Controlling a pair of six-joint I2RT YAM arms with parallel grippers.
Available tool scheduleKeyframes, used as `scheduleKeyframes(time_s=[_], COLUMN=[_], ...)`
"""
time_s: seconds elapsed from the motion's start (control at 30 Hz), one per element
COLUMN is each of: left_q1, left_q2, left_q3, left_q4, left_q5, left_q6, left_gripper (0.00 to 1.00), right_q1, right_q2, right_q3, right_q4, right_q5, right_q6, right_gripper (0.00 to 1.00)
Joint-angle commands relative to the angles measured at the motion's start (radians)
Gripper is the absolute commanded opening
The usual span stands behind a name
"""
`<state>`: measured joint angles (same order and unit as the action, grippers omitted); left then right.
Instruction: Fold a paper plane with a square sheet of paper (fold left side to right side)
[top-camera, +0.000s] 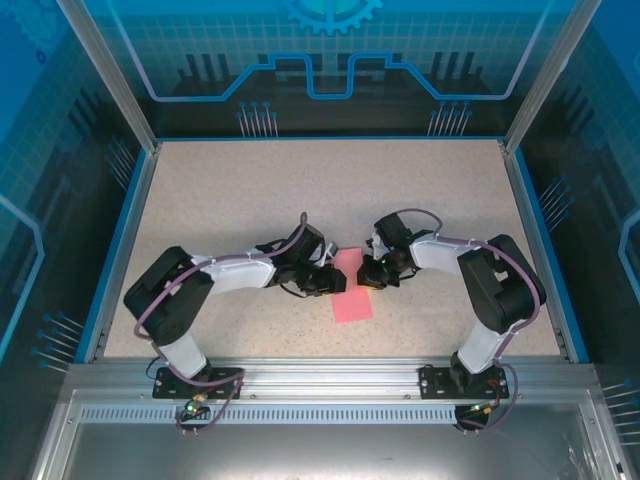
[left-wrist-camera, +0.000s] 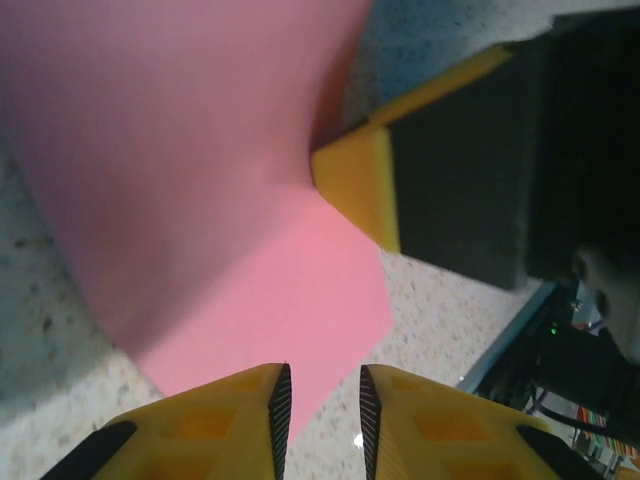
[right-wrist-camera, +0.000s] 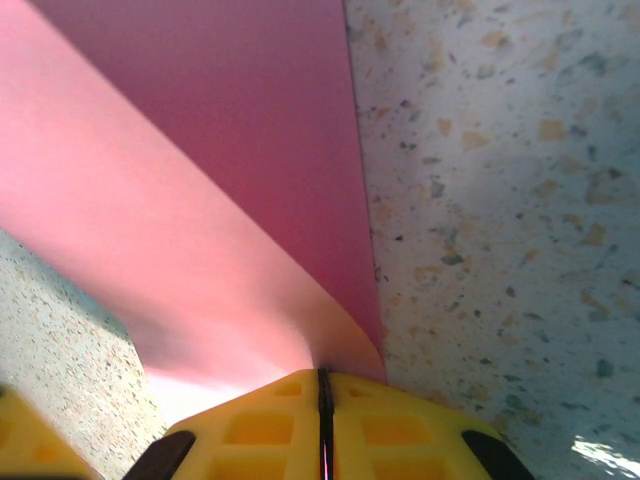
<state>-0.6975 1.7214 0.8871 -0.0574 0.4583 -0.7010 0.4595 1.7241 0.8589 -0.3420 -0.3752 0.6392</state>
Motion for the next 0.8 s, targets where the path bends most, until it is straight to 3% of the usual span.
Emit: scheduleKeyframes(time_s=[0.0,0.33,0.53,0.77], left_q1=[-0.002,-0.030,-0.039,-0.039], left_q2=[0.062,0.117,0.128,0.115], left_q3=[0.026,0.010,-0.033,-0.035], left_q4=[0.017,-0.045,-0.041,-0.056], left_q5=[0.017,-0.032,-0.047,-0.056], left_q6=[0.008,0.013,-0.008,-0.006], left_gripper=[0.27,0.27,0.27,0.27], right_q1=[0.015,0.014,0.011,0.054], right_q2=[0.022,-0.080,-0.234,-0.337], right_q3=[-0.040,-0.025,-0.022,-0.151], right_q4=[-0.050,0.002,-0.136,-0.142], right_q5=[0.056,0.024,0.066,-0.039], right_q6=[0.010,-0.004,-0.042,0.011], right_gripper=[0.10,0.12,0.15,0.10])
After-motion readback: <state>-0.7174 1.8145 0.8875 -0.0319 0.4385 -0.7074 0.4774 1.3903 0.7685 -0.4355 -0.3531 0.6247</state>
